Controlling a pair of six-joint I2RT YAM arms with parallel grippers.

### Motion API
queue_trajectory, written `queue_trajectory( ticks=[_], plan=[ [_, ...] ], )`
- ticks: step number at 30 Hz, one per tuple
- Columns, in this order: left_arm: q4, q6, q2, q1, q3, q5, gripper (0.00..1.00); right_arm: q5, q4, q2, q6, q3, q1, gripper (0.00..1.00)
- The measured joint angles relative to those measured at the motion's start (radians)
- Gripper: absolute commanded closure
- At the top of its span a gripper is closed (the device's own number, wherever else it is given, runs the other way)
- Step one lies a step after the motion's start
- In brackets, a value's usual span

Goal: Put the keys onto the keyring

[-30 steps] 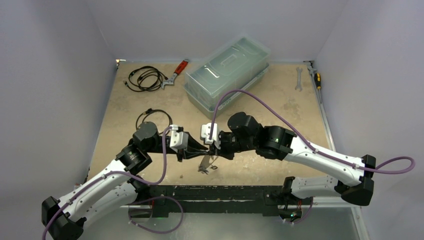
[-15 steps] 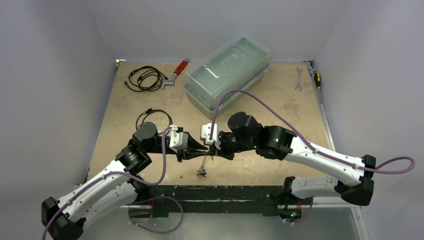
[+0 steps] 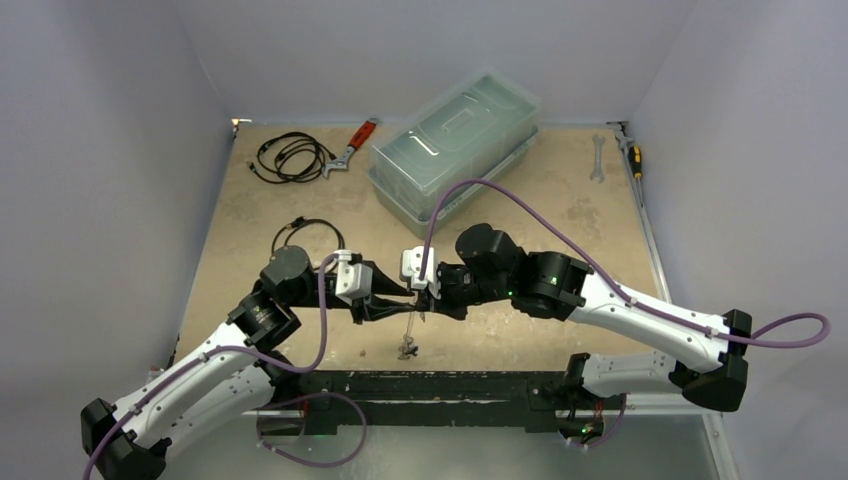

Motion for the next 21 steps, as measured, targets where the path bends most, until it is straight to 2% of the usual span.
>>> queue_trajectory(
  ticks=[5, 7, 12, 13, 15, 17, 21],
  plan=[
    [-0.001, -0.006, 0.000, 0.000, 0.000, 0.006, 0.91, 0.002, 0.001, 0.000, 0.000, 0.000, 0.000, 1.00],
    [-0.002, -0.006, 0.000, 0.000, 0.000, 0.010, 1.00, 0.002, 0.001, 0.000, 0.000, 0.000, 0.000, 1.00],
    [-0.002, -0.006, 0.003, 0.000, 0.000, 0.019, 1.00, 0.002, 0.000, 0.000, 0.000, 0.000, -0.001, 1.00],
    [-0.002, -0.006, 0.003, 0.000, 0.000, 0.021, 1.00, 0.002, 0.001, 0.000, -0.001, 0.000, -0.001, 0.91],
    [-0.002, -0.006, 0.002, 0.000, 0.000, 0.022, 1.00, 0.002, 0.007, -0.005, -0.001, -0.005, -0.001, 0.64],
    [-0.006, -0.006, -0.002, 0.000, 0.000, 0.018, 1.00, 0.002, 0.030, -0.021, 0.000, -0.019, 0.000, 0.48],
    [-0.013, -0.007, -0.009, 0.001, 0.000, 0.002, 1.00, 0.007, 0.135, -0.100, -0.003, -0.077, 0.000, 0.42]
  ],
)
